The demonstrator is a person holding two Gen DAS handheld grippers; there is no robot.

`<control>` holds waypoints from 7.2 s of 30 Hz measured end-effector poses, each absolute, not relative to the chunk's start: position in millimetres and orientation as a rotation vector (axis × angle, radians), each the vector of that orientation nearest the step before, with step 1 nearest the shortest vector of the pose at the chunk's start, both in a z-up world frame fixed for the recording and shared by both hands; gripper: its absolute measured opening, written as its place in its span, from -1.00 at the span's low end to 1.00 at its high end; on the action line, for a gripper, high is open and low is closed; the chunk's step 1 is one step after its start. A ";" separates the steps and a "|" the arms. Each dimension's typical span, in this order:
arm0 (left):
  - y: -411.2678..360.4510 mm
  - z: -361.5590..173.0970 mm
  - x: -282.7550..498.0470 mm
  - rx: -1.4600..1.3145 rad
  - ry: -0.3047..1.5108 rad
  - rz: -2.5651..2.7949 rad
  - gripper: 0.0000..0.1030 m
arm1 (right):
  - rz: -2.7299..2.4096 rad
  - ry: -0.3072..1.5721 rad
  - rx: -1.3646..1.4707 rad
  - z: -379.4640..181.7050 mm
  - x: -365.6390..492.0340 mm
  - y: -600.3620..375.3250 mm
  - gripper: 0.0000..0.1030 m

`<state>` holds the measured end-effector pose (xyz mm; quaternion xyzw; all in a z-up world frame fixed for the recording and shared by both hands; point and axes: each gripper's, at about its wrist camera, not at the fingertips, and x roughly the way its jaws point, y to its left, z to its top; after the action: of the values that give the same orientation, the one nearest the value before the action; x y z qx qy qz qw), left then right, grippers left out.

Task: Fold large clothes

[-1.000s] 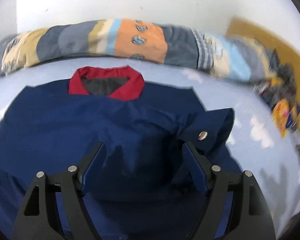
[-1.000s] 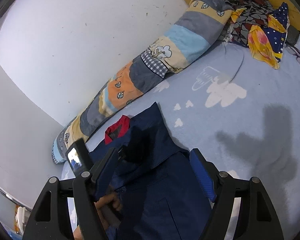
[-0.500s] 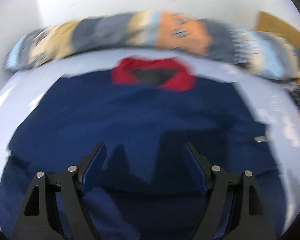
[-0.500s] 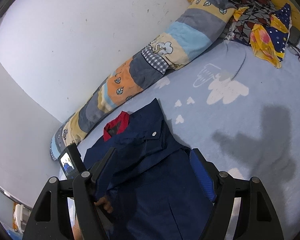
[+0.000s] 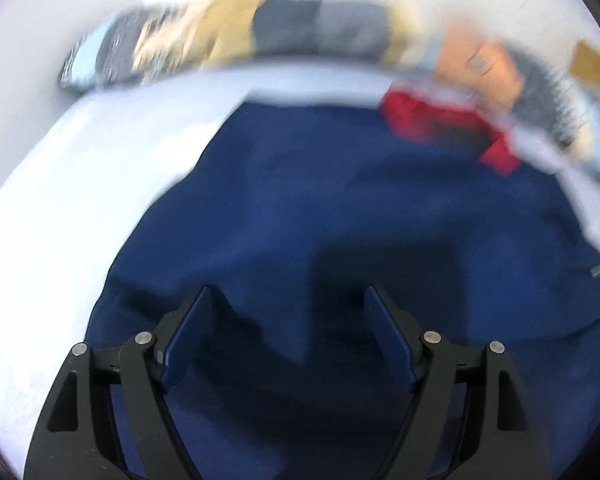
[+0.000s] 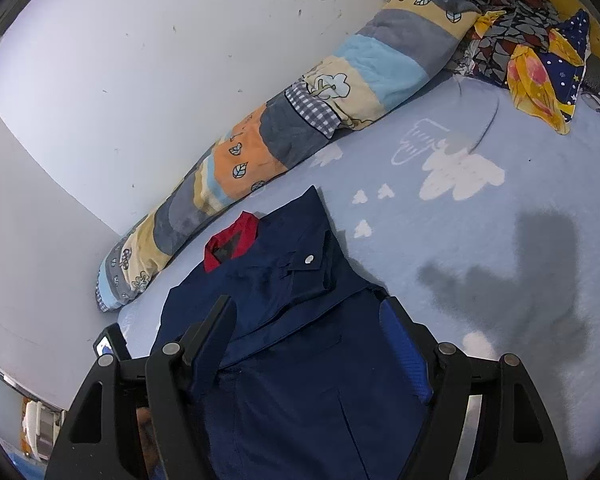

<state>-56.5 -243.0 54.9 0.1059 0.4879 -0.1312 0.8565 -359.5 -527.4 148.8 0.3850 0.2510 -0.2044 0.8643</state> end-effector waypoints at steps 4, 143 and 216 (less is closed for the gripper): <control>-237.4 55.8 -76.2 0.311 0.977 -0.318 0.62 | -0.436 0.553 0.787 144.9 -349.9 -524.8 0.49; -20.5 53.7 -281.9 0.004 0.926 -0.616 -0.64 | -0.204 0.848 0.801 5.4 -468.5 -393.1 -0.83; -184.3 83.0 92.2 -0.241 1.153 -0.438 0.06 | -0.176 0.671 0.949 99.9 -116.0 -618.3 -0.53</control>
<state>92.2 -184.3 83.0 -0.1129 0.5395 -0.2047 0.8089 -116.0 -618.3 99.9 0.4475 0.3165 -0.0832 0.8323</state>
